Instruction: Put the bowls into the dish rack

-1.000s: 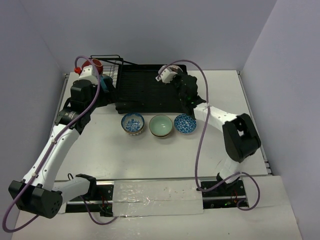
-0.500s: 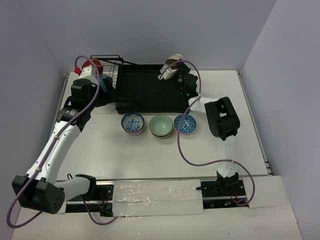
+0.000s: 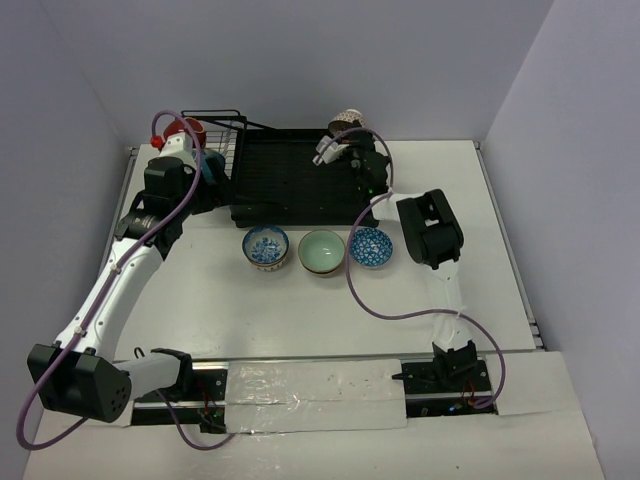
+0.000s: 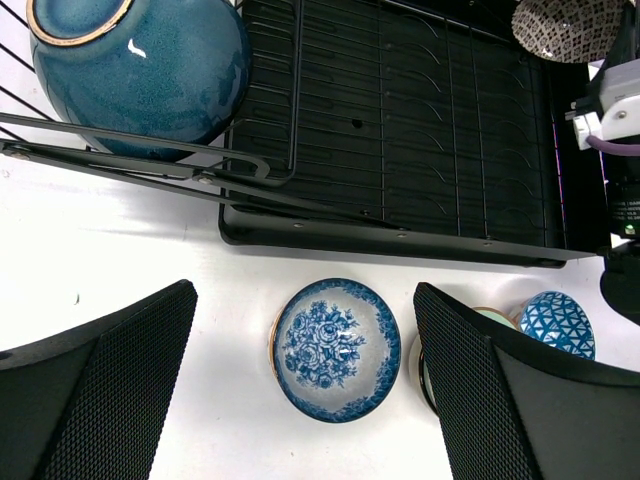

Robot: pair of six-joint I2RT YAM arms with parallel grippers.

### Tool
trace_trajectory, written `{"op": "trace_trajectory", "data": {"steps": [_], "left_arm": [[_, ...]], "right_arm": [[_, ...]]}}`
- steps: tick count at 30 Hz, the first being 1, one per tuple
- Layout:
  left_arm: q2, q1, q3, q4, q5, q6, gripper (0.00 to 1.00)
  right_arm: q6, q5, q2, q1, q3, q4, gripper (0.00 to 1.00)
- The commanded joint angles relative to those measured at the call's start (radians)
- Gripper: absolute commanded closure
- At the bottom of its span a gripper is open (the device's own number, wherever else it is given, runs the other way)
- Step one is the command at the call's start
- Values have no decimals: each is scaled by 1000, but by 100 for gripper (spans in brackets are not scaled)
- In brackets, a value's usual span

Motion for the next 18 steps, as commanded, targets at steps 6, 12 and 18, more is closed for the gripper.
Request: {"op": "trace_trajectory", "data": {"steps": [6,12,18], "left_arm": [[-13,7,-15,44,8,-17,5],[-15,7,-15,43,9,-19,5],[-21,7,-16,44,9,-16,5]], "right_arm": [[-78,-16,23,-2,56,176,100],[-89,-34,18,6,16,167,100],[-104,-47,15,12,-4,141,100]]}}
